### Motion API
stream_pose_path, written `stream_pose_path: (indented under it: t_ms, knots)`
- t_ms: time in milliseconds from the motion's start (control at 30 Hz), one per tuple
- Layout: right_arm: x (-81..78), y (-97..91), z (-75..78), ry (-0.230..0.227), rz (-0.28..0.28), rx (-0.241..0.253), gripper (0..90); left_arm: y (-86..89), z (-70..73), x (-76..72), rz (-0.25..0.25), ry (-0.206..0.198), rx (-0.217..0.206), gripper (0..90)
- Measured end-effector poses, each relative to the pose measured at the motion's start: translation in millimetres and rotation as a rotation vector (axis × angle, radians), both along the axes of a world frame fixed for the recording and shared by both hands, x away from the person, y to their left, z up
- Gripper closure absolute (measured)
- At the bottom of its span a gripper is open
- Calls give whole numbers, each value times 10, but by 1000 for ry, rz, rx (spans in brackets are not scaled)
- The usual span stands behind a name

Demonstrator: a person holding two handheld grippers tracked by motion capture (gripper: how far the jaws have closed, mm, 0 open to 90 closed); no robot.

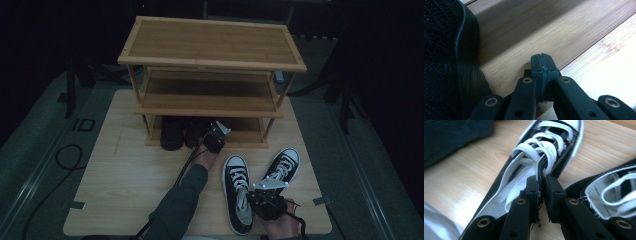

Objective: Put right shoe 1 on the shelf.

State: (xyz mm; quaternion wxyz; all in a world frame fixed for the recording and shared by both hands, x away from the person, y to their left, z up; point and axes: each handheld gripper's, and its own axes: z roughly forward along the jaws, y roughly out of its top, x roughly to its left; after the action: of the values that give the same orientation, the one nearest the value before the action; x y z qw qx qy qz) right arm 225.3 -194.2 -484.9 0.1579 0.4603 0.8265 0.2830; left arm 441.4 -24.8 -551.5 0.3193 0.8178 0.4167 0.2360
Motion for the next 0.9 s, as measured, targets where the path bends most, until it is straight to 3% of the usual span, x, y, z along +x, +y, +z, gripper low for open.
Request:
stream_pose_path:
  t_ms: [167, 233, 333, 433, 600, 900]
  knots:
    - [52, 90, -63, -10, -32, -76, 814, -3, 1, 1, 0, 0, 1, 898]
    - [86, 110, -98, -8, -34, -78, 824, -1, 1, 2, -1, 0, 0, 899]
    - [138, 121, -140, 8, 7, -43, 850, 0, 2, 4, -2, 1, 1, 899]
    - [215, 53, -154, 14, 16, 56, 866, -20, 1, -7, 2, -9, 17, 899]
    - [292, 73, -159, 23, 64, 77, 865, -17, 1, -3, 3, -6, 13, 899]
    - [217, 110, -97, 5, 48, -7, 830, -14, 2, -2, 2, -5, 12, 899]
